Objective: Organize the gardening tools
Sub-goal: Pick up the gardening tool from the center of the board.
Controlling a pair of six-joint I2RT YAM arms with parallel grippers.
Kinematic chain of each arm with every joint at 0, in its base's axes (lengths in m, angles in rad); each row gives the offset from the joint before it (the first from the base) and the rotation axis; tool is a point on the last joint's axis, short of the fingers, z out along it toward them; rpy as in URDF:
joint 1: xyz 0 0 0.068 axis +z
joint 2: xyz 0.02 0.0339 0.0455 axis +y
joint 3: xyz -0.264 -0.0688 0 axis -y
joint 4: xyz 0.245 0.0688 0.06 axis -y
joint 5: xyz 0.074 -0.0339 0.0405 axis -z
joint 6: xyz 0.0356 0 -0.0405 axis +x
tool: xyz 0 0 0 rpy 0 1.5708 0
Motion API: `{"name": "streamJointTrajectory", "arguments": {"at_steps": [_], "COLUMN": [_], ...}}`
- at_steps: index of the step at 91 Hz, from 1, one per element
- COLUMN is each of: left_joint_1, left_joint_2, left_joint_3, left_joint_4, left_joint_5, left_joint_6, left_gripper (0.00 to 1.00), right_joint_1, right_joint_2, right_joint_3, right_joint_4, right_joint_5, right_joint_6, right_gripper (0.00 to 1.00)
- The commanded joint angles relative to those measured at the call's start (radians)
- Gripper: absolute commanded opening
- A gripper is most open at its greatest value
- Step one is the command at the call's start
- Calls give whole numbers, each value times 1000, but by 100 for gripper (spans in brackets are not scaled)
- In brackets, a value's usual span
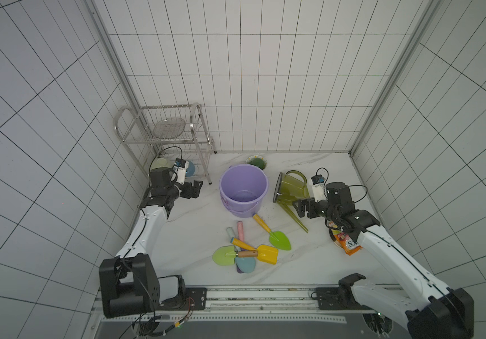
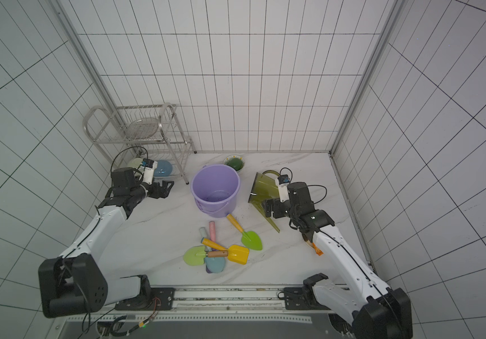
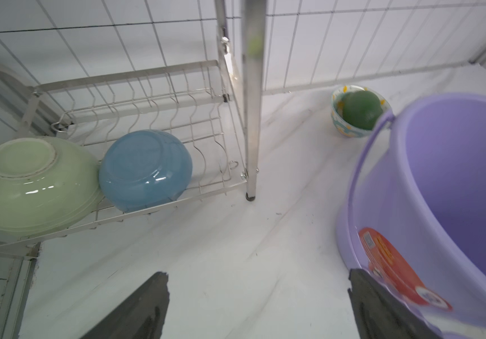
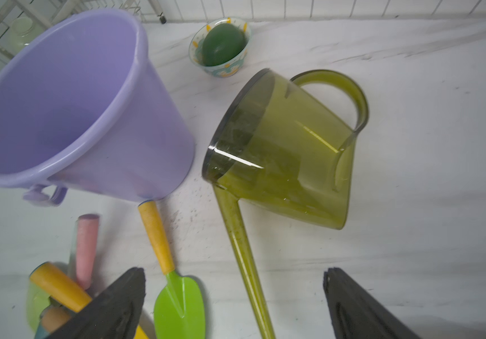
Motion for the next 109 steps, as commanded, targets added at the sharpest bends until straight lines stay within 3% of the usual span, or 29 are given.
{"name": "streamJointTrajectory", "arguments": {"at_steps": [1,12,28,71,109], "left_joint_1": [3,1,-2,-96,-107], "left_joint_2": [-28,-45,-57,-79,-83], "left_joint_3": [70,117,192,173,164], "left_joint_4": [-331,-451,-565,-616,-606], "left_joint_5": [137,155,156,124,123], "left_joint_6": [250,364,408,360,337], "left_gripper": [97,97,98,98,98], "right_joint_1": [58,158,276,366,388], "right_joint_2": [-11,16,140,504,631], "right_joint_3": [28,6,5,-16,-93], "right_joint_4": [-94,-29,73,408,570], "right_joint_5": [-117,-102,-17,81,111], "right_joint_6": [31,7,-19,-129,-121], "right_gripper": [99,99,100,62,49]}}
